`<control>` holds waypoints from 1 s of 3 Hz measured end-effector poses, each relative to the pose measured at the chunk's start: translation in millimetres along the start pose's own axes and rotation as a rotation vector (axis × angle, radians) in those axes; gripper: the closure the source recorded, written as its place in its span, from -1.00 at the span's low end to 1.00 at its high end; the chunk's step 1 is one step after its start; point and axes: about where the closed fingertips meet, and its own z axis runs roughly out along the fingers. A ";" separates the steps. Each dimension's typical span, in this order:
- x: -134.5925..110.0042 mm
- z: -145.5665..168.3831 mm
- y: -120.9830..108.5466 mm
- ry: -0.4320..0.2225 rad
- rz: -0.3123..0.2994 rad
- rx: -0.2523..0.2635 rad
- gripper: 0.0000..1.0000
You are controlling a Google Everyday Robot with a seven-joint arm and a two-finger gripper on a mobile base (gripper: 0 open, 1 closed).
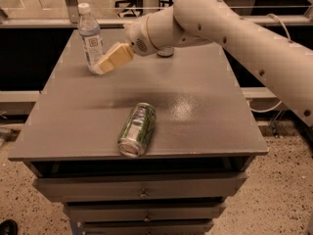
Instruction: Knock blue plastic bottle over
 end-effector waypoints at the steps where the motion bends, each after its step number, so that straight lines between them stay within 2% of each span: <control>1: -16.4 41.1 -11.9 -0.083 0.014 -0.018 -1.00; 3: -31.9 98.2 -27.3 -0.220 0.071 -0.052 -1.00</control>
Offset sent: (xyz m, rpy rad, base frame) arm 0.0813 0.0959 -0.0042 0.2792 -0.0102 0.0553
